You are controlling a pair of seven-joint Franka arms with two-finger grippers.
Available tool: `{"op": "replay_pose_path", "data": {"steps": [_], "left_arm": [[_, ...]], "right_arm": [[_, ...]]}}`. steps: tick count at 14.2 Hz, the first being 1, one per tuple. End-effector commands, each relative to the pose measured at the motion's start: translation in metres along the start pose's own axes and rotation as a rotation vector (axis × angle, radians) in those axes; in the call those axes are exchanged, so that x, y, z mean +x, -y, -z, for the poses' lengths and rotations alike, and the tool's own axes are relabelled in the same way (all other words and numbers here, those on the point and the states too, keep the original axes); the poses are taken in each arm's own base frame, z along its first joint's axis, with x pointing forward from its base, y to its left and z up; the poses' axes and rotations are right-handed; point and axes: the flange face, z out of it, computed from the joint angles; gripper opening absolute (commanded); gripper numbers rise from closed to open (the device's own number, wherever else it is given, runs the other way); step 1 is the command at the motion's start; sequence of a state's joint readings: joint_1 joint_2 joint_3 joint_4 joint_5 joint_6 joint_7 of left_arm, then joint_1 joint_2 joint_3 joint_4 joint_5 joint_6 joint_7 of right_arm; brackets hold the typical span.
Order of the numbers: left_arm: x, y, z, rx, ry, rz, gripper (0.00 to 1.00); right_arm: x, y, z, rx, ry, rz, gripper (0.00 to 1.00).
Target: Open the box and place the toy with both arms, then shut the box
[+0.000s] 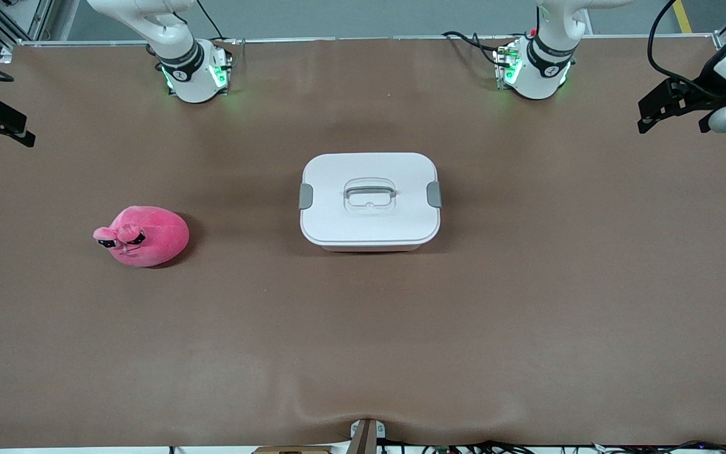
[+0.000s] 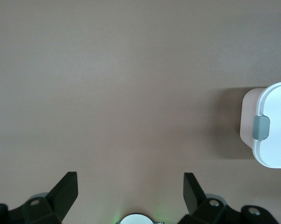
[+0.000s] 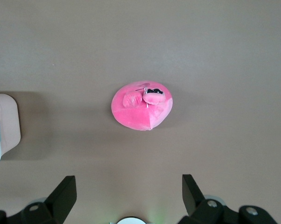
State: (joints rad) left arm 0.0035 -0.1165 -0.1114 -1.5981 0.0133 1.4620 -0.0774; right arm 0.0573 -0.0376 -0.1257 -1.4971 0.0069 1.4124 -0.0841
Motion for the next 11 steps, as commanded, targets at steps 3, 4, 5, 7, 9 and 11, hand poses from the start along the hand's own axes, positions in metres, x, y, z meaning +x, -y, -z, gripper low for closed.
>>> {"op": "replay_pose_path", "data": {"steps": [3,4,5,7,9,11], "left_arm": [[0.000,0.005,0.007,0.007,-0.003,0.009,1.00],[0.000,0.007,0.009,0.007,-0.006,0.016,1.00],[0.001,0.007,0.008,0.010,-0.005,0.018,1.00],[0.001,0.011,0.008,0.006,-0.006,0.024,1.00],[0.001,0.010,0.008,0.006,-0.006,0.026,1.00],[0.002,0.010,0.007,0.014,-0.004,0.037,1.00]], "right_arm": [[-0.003,0.002,0.006,0.001,-0.017,-0.006,1.00],[-0.004,0.003,0.006,0.002,-0.014,-0.006,1.00],[-0.004,0.003,0.006,0.001,-0.015,-0.004,1.00],[0.000,0.009,0.002,0.007,-0.009,0.016,1.00],[0.009,0.021,-0.011,0.002,0.022,0.031,1.00],[0.024,0.030,-0.034,-0.007,0.061,0.052,1.00]]}}
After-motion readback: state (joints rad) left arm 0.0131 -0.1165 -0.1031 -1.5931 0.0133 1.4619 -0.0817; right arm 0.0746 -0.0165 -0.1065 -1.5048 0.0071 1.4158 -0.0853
